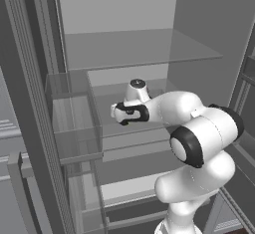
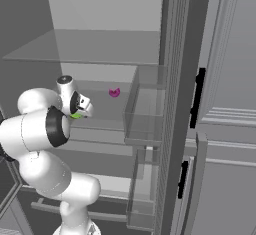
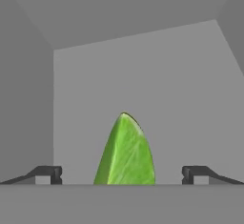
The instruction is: Grab a lemon wedge from the fridge and one ice cube from the ice bowl, and put them in the glass of lemonade.
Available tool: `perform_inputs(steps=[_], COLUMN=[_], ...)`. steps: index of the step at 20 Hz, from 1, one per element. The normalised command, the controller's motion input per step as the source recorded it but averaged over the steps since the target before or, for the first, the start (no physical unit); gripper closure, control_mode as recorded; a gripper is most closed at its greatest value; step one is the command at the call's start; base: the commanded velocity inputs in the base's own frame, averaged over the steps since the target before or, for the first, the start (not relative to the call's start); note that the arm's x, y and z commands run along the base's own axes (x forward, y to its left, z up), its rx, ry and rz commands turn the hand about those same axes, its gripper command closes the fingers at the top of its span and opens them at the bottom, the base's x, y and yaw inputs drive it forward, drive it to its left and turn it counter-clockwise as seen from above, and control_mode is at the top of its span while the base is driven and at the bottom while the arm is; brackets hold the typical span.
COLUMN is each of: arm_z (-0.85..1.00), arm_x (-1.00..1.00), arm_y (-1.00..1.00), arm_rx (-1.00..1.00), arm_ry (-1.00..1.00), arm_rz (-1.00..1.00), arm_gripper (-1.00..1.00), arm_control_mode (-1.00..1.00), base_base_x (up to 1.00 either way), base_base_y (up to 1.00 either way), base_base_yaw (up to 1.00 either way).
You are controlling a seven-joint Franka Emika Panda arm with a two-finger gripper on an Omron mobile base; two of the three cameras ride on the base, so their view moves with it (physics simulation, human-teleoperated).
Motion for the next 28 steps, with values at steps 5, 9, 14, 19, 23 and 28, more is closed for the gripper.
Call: perform_inputs(steps=[5,9,14,19,23,28], arm_z=[-0.16,-0.06,0.02,0.02,-0.01,-0.15], arm_x=[0.00,-0.04,-0.02,-0.05,-0.20,-0.03], arm_y=[0.00,0.01,0.01,0.00,0.00,0.05], arm_rx=[0.00,0.00,0.00,-0.01,0.00,0.00], arm_ry=[-0.05,-0.09,-0.01,0.01,0.00,0.00], arm_rz=[-0.05,-0.08,-0.08,-0.05,-0.06,-0.05], arm_gripper=[-1.00,-1.00,-1.00,-1.00,-1.00,-1.00], arm_control_mode=[-1.00,-1.00,-1.00,-1.00,-1.00,-1.00], base_base_x=[0.00,0.00,0.00,0.00,0.00,0.00], base_base_y=[0.00,0.00,0.00,0.00,0.00,0.00], base_base_yaw=[0.00,0.00,0.00,0.00,0.00,0.00])
